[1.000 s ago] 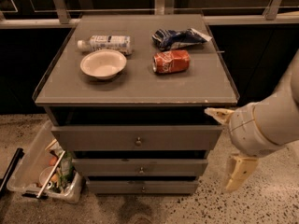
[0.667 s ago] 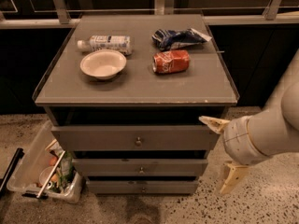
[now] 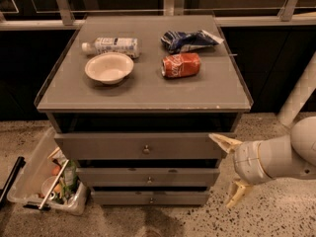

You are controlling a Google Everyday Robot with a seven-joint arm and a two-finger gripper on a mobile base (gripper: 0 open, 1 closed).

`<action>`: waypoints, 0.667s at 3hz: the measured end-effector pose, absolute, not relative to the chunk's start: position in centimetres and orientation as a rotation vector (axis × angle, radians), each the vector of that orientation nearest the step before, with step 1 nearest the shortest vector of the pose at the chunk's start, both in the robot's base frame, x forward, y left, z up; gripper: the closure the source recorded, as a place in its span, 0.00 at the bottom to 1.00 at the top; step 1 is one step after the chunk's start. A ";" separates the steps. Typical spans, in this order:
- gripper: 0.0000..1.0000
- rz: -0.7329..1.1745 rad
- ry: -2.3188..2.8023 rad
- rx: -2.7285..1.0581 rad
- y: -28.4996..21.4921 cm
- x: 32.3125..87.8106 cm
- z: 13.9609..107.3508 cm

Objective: Open middle drawer

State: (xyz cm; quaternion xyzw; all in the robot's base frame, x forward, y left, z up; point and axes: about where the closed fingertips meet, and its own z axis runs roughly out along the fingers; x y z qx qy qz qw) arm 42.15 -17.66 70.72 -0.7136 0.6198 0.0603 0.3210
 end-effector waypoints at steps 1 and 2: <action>0.00 0.158 1.628 -1.875 -17.7 42.2 70.7; 0.00 0.177 1.650 -1.878 -17.4 42.0 70.4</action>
Offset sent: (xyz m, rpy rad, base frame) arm -0.0030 0.0042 -0.0096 -0.0050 0.0602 -0.0162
